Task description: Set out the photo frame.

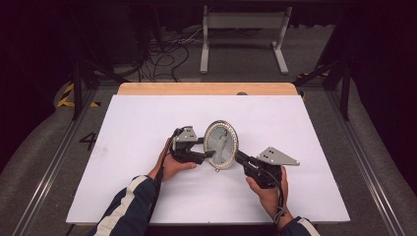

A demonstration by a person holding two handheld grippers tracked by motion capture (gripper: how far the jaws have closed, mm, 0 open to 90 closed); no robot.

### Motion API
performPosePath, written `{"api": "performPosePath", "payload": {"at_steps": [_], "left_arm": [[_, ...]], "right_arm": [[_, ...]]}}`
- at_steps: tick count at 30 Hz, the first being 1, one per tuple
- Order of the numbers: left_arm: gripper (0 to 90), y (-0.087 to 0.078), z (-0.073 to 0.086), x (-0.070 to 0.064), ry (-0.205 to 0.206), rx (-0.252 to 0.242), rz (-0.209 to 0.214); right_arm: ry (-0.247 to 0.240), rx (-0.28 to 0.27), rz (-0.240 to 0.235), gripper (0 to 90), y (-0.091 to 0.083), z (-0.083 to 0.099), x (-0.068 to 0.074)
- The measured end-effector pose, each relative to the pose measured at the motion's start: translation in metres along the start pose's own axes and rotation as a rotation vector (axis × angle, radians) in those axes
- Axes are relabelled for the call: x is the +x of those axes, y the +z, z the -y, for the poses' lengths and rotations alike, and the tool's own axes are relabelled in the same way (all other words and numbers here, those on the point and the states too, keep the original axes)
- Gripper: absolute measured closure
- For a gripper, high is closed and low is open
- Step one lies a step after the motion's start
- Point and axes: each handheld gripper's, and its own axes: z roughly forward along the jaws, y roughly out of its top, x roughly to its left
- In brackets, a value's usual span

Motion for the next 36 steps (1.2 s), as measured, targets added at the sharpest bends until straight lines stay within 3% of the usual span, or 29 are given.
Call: {"api": "performPosePath", "payload": {"at_steps": [7, 21, 23, 24, 25, 27, 28, 31, 36], "left_arm": [[44.4, -0.004, 0.001, -0.001, 0.005, 0.026, -0.015], [45.2, -0.012, 0.002, -0.008, 0.053, 0.088, -0.041], [39.8, -0.012, 0.003, -0.007, 0.037, 0.076, -0.016], [39.0, -0.013, 0.004, -0.004, -0.010, 0.031, 0.010], [38.7, -0.014, 0.004, -0.003, -0.025, 0.008, 0.004], [38.2, -0.016, 0.003, -0.002, -0.029, -0.004, -0.008], [38.8, -0.021, 0.000, -0.002, -0.031, -0.040, -0.015], [40.8, -0.024, -0.002, -0.003, -0.025, -0.065, -0.021], [53.5, -0.024, -0.003, -0.003, -0.011, -0.053, -0.053]], "right_arm": [[0.003, -0.004, 0.007, 84.8, 0.003, -0.001, -0.001], [0.020, -0.009, 0.028, 83.5, 0.009, -0.003, -0.009], [0.029, -0.011, 0.026, 83.4, 0.009, -0.003, -0.010], [0.027, -0.011, 0.031, 83.1, 0.009, -0.003, -0.010], [0.026, -0.011, 0.034, 82.4, 0.009, -0.003, -0.010], [0.027, -0.012, 0.035, 77.8, 0.007, -0.002, -0.009], [0.024, -0.021, 0.034, 76.4, 0.005, -0.002, -0.010], [0.032, -0.026, 0.042, 77.2, 0.001, -0.002, -0.011], [0.021, -0.008, 0.046, 82.9, 0.005, 0.000, -0.009]]}}
